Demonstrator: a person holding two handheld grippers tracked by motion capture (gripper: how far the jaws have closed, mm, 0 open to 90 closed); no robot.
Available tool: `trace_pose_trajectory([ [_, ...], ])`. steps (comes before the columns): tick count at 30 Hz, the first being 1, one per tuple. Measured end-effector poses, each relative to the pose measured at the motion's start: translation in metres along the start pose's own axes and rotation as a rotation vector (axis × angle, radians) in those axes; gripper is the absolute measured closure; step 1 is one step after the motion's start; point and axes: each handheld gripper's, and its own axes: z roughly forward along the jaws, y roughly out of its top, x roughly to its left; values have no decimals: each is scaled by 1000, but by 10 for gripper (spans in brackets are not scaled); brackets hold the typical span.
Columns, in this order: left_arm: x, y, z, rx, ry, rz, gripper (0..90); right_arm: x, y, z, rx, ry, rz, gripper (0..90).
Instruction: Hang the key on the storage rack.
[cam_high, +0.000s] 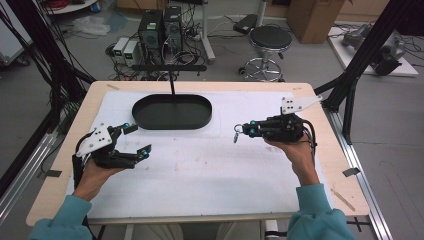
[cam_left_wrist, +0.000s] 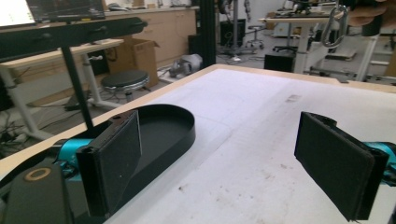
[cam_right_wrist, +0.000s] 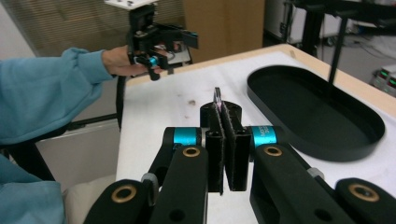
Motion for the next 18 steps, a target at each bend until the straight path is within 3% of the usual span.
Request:
trace_pose_trajectory([
  [4, 2, 6, 5, 1, -40, -4, 152, 1, 7, 10, -7, 26, -38, 891],
  [7, 6, 15, 12, -19, -80, -42, 153, 1, 11, 18, -11, 50, -43, 891],
  [18, 3, 39, 35, 11, -158, -36, 167, 1, 21, 47, -11, 114, -66, 890],
])
